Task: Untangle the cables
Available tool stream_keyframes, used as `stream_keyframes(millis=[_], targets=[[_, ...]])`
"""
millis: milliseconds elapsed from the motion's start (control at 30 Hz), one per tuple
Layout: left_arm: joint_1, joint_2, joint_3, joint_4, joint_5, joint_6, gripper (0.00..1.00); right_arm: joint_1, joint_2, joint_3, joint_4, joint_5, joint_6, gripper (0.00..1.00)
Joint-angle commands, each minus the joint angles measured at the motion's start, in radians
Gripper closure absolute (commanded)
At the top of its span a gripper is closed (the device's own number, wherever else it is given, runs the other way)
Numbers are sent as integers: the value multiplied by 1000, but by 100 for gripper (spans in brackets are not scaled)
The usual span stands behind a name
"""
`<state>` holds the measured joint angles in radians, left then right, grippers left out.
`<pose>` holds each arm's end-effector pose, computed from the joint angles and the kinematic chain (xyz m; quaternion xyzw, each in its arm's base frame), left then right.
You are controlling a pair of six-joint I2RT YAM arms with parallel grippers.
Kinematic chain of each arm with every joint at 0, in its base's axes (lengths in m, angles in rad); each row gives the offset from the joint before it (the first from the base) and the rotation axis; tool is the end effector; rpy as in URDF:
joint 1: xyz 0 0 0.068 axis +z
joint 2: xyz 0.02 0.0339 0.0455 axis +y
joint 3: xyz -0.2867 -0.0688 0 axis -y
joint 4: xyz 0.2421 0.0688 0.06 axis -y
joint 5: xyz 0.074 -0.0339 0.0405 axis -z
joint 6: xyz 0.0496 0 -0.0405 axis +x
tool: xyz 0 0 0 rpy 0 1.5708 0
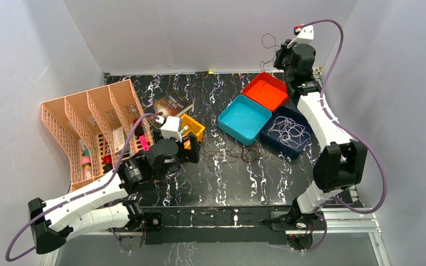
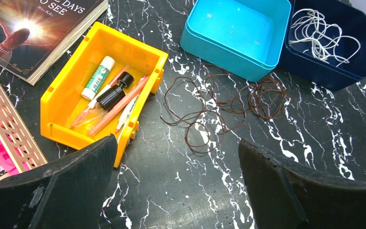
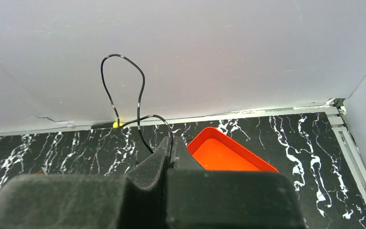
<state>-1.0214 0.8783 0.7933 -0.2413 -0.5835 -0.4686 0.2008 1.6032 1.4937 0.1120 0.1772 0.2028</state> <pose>0.1239 -0.1500 0.3364 0.0511 0.7944 -0.2067 0.5688 0.3930 0.0711 0.4335 0.0633 0.7034 0.0801 0.7034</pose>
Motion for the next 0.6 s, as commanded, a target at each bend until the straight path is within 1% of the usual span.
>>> stream_keyframes(millis=[0,167,567], targets=[[0,11,17,-4,-15,26,2,-28,73,94,80,-47,-23,100],[0,34,19,-5,-16,44,2,-51,173,132,69,-64,-23,100],[1,80,24,-9,-7,81,2,-73,308,99,95,-60,-29,100]])
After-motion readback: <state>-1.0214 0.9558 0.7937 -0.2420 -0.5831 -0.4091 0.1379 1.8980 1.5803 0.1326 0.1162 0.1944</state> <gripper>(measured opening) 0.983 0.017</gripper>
